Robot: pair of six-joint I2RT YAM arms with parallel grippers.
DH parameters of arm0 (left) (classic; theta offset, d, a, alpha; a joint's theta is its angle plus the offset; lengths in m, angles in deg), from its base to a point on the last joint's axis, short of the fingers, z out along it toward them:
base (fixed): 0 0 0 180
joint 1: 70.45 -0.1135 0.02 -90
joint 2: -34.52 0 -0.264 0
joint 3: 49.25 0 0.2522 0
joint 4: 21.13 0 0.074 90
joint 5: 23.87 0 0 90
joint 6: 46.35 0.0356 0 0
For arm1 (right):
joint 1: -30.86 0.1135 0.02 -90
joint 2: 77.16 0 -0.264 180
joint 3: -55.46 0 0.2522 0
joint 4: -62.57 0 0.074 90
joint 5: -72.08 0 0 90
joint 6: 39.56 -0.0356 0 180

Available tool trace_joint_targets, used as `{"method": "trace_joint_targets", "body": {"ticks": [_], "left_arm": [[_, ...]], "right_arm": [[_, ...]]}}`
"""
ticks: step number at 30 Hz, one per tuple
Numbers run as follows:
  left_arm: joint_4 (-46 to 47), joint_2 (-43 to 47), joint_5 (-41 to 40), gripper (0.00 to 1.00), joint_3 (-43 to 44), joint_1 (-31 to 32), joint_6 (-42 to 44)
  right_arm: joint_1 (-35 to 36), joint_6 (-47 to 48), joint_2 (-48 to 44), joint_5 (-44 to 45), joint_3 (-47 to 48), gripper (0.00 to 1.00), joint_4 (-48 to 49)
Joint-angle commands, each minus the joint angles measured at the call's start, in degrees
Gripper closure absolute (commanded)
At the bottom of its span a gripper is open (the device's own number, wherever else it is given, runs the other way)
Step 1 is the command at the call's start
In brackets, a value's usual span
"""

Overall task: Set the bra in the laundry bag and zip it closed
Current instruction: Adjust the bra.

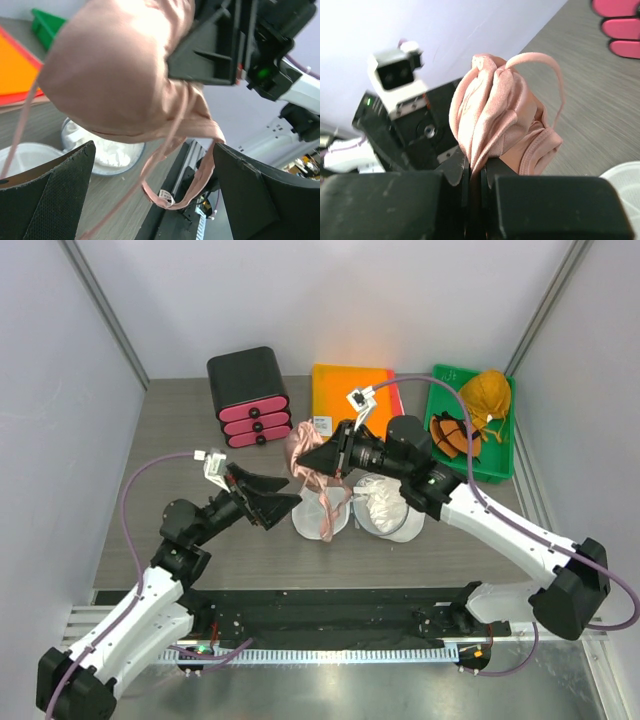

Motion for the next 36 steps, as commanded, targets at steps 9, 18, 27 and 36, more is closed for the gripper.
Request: {"method": "trace_joint_targets", "body": {"ticks": [9, 18, 27, 36], "left_arm": [[-8.45, 3.11, -8.04, 0.0, 5.25, 9.62, 6.13], [-32.54, 16.84, -15.2, 0.0, 14.29, 9.62, 9.37], [-45.3, 6.9, 5.29, 0.0, 24.15, 9.62, 14.04], [-42.49, 6.91, 16.53, 0.0, 23.01, 9.62, 14.31]], "right_arm": [[0.26, -5.78, 3.97, 8.92, 8.22, 0.99, -6.42], [-0.09, 11.01, 6.18, -26.09, 5.52, 0.99, -10.82], [0.52, -1.28, 0.03, -45.79, -7.76, 0.99, 12.81], [6.31, 0.99, -2.61, -46.58, -7.69, 0.99, 7.4]]}}
